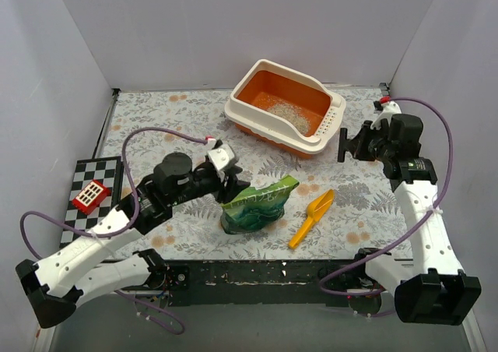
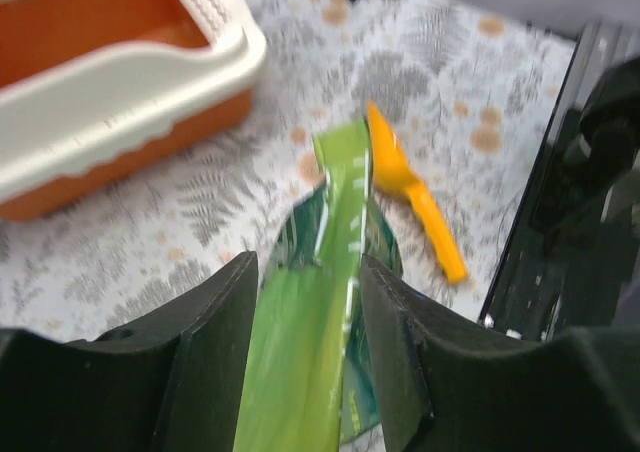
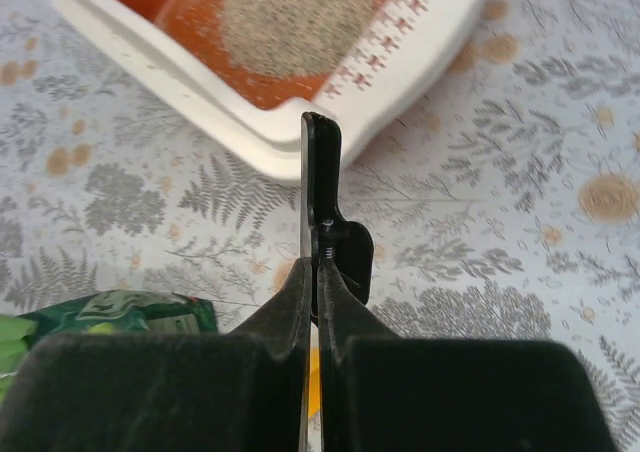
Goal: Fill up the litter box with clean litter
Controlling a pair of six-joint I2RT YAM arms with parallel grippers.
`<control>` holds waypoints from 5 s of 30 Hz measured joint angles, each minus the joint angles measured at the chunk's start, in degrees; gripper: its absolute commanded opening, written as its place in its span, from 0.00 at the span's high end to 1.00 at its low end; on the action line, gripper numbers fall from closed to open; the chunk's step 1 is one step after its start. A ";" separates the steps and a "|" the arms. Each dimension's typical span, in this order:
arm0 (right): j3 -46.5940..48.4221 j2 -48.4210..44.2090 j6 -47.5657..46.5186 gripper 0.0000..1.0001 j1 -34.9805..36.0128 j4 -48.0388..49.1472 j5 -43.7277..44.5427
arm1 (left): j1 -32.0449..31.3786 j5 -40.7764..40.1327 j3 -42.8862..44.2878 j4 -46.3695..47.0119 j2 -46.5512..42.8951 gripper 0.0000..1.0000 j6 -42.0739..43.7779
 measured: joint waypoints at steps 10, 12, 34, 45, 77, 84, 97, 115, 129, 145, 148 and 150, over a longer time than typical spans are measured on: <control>9.57 -4.79 2.45 0.99 9.46 1.60 -13.18 | 0.07 -0.22 28.20 -4.17 16.57 0.55 -16.37; 9.57 -5.70 4.39 0.99 11.13 2.54 -16.00 | 0.57 1.16 28.65 -2.75 19.80 0.55 -20.70; 10.58 -2.40 16.90 0.99 22.86 12.79 -25.05 | 16.98 28.04 17.16 33.66 26.71 0.58 -55.52; 10.64 0.13 18.21 0.99 29.44 15.39 -22.08 | 18.12 29.18 14.73 36.11 26.45 0.70 -56.52; 20.65 0.90 5.44 0.37 30.21 4.96 -26.82 | 19.91 37.48 10.16 42.23 19.76 1.00 -59.19; 16.31 1.81 10.03 0.39 30.60 9.81 -30.93 | 19.91 38.42 8.92 42.58 19.02 1.00 -60.00; 14.99 3.13 12.44 0.99 33.57 13.40 -31.87 | 19.91 39.39 8.90 43.87 18.99 1.00 -60.76; 33.18 2.93 -7.08 0.99 33.79 -10.36 -14.88 | 19.98 38.23 6.16 11.65 9.14 0.49 -33.42; 34.91 7.74 -21.27 0.99 33.83 -26.16 -10.12 | 19.87 35.52 -3.30 2.75 8.28 0.52 -22.01; 34.38 10.21 -22.75 0.99 33.83 -27.02 -12.15 | 10.43 22.97 -6.95 2.73 4.13 0.52 -12.70; 33.75 10.56 -23.10 0.99 34.01 -27.45 -12.83 | 9.05 20.06 -8.07 2.54 4.46 0.53 -11.19; 33.75 11.19 -23.54 0.99 34.29 -27.87 -13.31 | 8.55 18.38 -8.28 2.43 4.96 0.60 -10.32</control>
